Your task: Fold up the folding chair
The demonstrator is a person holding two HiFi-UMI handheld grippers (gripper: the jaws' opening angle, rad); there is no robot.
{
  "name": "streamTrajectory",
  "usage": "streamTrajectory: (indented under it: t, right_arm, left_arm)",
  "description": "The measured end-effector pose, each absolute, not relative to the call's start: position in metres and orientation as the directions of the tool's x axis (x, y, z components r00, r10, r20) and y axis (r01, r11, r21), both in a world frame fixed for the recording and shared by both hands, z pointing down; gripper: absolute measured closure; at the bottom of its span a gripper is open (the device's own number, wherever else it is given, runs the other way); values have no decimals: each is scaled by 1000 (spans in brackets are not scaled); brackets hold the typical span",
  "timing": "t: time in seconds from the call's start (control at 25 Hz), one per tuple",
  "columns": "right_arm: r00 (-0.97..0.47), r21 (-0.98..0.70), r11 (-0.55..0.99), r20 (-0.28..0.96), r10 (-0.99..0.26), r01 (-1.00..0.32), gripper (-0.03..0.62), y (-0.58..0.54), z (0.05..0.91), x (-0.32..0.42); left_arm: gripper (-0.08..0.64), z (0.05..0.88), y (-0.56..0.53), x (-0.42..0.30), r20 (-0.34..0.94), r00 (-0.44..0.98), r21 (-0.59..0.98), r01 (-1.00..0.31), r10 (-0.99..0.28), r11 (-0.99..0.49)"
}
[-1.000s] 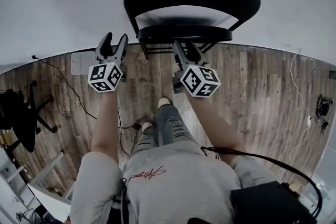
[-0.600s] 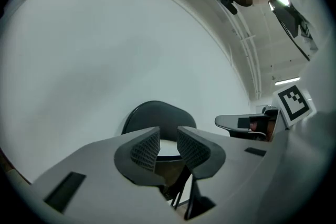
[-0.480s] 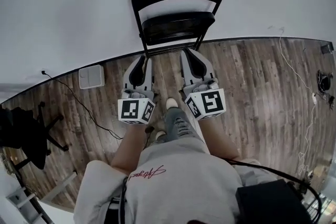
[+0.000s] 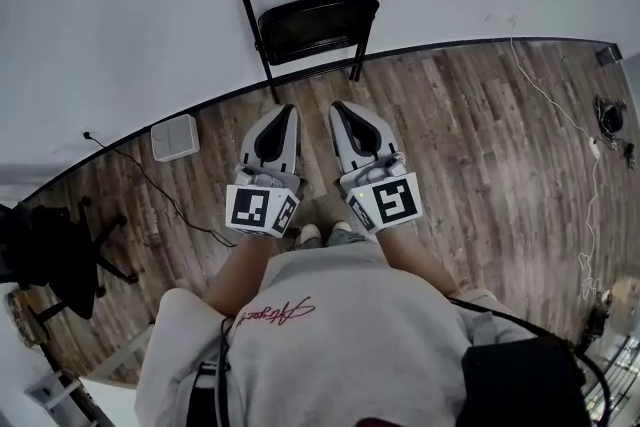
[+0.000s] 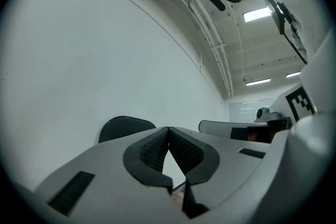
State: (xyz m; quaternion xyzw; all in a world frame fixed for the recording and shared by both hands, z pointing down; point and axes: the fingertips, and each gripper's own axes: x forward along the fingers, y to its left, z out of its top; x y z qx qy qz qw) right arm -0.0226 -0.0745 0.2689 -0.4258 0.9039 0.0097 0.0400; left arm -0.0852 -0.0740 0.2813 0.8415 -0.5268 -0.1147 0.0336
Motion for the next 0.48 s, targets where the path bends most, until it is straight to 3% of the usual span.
streamTrajectory:
  t: [0.48]
  right_arm:
    - [-662, 19, 662, -41, -748, -749, 575, -34, 272, 0]
  left_arm:
    - [543, 273, -29, -45, -134, 453, 154, -869, -881, -470]
